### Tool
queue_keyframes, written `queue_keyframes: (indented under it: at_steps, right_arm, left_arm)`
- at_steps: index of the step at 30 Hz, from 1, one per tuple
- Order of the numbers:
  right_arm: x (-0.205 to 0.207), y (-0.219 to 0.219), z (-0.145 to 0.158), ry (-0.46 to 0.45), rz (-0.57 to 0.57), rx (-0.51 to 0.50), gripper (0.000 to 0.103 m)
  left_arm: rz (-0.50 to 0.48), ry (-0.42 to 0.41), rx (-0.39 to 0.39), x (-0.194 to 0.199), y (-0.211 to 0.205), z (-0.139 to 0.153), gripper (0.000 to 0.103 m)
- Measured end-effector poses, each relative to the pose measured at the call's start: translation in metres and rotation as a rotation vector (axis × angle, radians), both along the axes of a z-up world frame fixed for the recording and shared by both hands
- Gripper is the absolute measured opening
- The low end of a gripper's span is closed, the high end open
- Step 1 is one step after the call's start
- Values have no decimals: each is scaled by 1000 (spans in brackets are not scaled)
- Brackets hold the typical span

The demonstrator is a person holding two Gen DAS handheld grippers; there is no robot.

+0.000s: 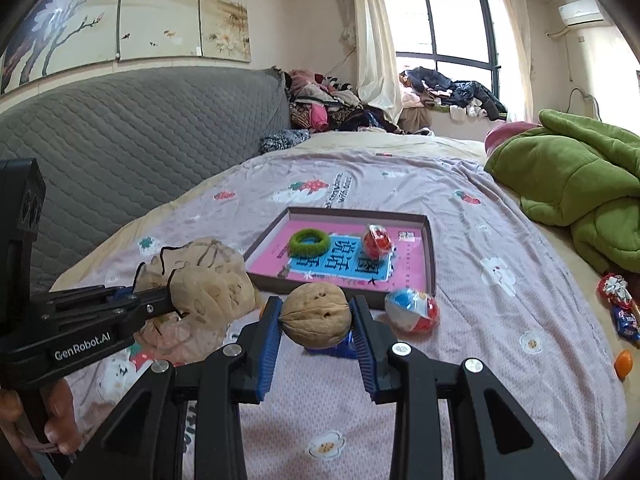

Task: Organize objects
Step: 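Lift the mesh bag with the left gripper while the right gripper lifts the walnut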

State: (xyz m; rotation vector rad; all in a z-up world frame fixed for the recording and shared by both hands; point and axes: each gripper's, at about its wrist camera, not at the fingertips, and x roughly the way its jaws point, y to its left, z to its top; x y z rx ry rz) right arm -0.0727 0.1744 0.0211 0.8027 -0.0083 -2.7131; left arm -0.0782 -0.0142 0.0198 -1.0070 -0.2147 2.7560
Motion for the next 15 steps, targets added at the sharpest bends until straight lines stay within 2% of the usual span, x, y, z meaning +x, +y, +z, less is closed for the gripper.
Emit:
queue_keyframes:
  at_steps: [4, 7, 15]
  right_arm:
    - [-7, -1, 4, 3, -3, -22, 35]
    - [-10, -5, 7, 20, -11, 8, 35]
    - [-15, -9, 8, 17, -2, 2, 35]
  left_arm:
    - [6, 15, -9, -3, 0, 4, 14]
    - [14, 11, -12, -7, 1, 4, 14]
    - [29, 15, -25, -17, -2, 4, 14]
